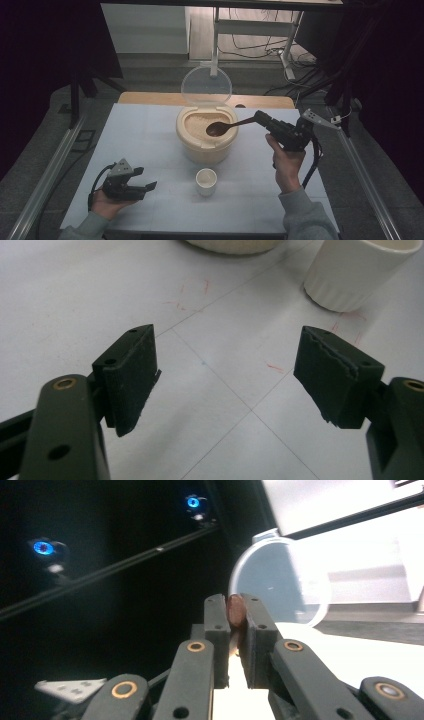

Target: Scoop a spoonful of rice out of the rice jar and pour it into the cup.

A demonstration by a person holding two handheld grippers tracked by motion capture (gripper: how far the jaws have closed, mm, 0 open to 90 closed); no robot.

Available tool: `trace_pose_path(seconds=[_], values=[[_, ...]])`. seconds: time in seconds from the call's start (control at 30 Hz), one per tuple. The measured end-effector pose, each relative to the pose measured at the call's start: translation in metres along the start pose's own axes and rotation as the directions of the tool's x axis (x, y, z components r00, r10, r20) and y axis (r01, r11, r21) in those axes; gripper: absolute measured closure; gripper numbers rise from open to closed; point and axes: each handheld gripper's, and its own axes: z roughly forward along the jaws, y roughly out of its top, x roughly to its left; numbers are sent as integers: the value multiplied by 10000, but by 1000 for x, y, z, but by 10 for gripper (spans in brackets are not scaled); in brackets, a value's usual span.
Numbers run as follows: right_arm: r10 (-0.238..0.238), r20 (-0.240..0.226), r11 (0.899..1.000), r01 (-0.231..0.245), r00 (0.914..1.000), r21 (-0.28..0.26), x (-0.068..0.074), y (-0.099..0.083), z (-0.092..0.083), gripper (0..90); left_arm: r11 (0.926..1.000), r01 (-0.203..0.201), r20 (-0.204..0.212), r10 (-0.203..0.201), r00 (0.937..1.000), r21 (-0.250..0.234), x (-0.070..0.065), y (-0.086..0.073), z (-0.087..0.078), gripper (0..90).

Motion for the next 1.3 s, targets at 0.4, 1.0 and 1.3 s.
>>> trace_pose_path(seconds=[0.4, 1.0, 1.3], values=[[-1355, 1411, 9885, 1241, 9807, 866, -3, 15, 33, 824, 10000, -40, 43, 40, 10000, 53, 0, -1, 1, 246], [-3029, 2469, 9464, 2601, 9205, 1916, 1, 10, 49, 823, 9999, -73, 74, 72, 9999, 144, 0, -1, 2, 244], [-2185, 2048, 9570, 1685, 9541, 2362, -6, -3, 60, 825, 9998, -115, 86, 114, 9999, 168, -1, -1, 3, 244]])
